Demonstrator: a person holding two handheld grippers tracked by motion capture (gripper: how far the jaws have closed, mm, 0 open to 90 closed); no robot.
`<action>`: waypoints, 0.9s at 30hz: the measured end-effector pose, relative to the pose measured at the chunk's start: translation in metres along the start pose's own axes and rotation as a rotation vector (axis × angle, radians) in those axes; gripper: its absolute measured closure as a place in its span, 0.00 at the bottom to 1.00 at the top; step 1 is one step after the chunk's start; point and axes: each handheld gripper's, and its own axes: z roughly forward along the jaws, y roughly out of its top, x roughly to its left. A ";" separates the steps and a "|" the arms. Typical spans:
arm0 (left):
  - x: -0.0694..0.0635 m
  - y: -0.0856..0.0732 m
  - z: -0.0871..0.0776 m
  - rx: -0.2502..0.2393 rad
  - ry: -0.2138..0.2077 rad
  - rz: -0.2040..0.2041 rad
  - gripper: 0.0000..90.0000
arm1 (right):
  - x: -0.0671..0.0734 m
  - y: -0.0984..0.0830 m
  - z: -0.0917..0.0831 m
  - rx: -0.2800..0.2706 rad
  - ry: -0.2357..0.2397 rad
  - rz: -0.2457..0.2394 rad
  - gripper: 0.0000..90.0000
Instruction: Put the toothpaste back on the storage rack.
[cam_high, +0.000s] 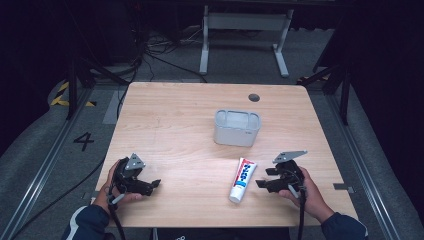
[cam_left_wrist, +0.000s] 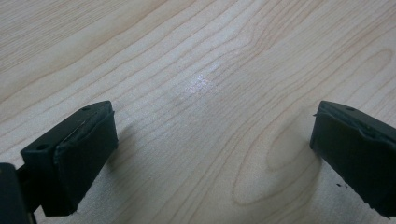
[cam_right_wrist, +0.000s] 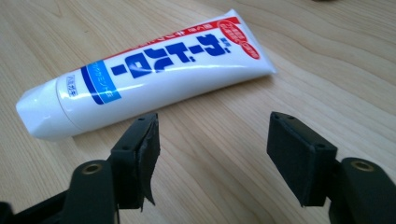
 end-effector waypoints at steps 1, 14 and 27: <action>0.000 0.000 0.000 0.000 0.000 0.000 0.01 | 0.002 0.003 0.002 0.007 0.006 -0.003 0.37; 0.001 0.000 -0.001 -0.004 0.006 0.013 0.02 | 0.013 0.018 0.016 0.051 0.049 0.042 0.33; 0.001 0.000 -0.001 -0.004 0.005 0.014 0.02 | 0.010 0.033 0.026 0.066 0.109 0.094 0.26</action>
